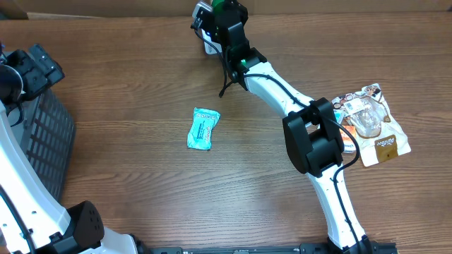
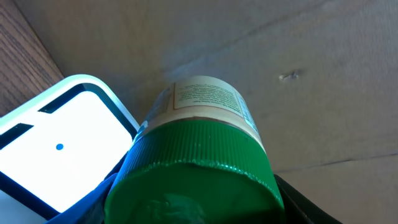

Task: Scan the item barcode

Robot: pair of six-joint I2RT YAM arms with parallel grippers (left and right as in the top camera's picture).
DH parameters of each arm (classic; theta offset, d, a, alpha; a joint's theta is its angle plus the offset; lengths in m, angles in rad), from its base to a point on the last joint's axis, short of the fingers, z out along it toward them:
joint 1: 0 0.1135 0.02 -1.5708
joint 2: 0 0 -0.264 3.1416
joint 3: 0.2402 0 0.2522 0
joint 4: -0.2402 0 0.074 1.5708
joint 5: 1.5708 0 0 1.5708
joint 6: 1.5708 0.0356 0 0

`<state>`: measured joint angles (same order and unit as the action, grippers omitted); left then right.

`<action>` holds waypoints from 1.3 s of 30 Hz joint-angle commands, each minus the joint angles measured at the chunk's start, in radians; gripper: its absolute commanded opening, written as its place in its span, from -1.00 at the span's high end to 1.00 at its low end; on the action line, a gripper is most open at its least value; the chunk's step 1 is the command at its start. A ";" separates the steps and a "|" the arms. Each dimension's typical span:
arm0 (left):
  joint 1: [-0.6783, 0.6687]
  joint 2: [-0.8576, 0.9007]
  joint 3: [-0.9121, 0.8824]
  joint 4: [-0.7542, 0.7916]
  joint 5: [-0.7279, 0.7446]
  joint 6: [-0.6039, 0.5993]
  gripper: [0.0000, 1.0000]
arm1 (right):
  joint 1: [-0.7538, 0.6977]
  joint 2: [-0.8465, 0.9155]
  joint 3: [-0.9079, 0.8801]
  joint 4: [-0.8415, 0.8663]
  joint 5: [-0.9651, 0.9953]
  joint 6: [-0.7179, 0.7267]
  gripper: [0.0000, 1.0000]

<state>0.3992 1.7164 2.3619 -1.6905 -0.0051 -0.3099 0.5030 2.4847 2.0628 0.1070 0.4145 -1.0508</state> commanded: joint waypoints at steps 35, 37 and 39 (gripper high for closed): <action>-0.001 -0.015 0.012 0.001 -0.005 0.018 -1.00 | -0.364 -0.625 -0.509 -1.404 -0.547 1.185 -0.11; -0.001 -0.015 0.012 0.001 -0.005 0.018 -1.00 | -0.374 -0.625 -0.564 -1.384 -0.546 1.184 -0.11; -0.001 -0.015 0.012 0.001 -0.005 0.018 -1.00 | -0.376 -0.625 -0.587 -1.382 -0.521 1.185 -0.11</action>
<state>0.3992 1.7164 2.3619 -1.6905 -0.0051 -0.3099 0.1299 1.8751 1.4975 -1.2835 -0.1009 0.1276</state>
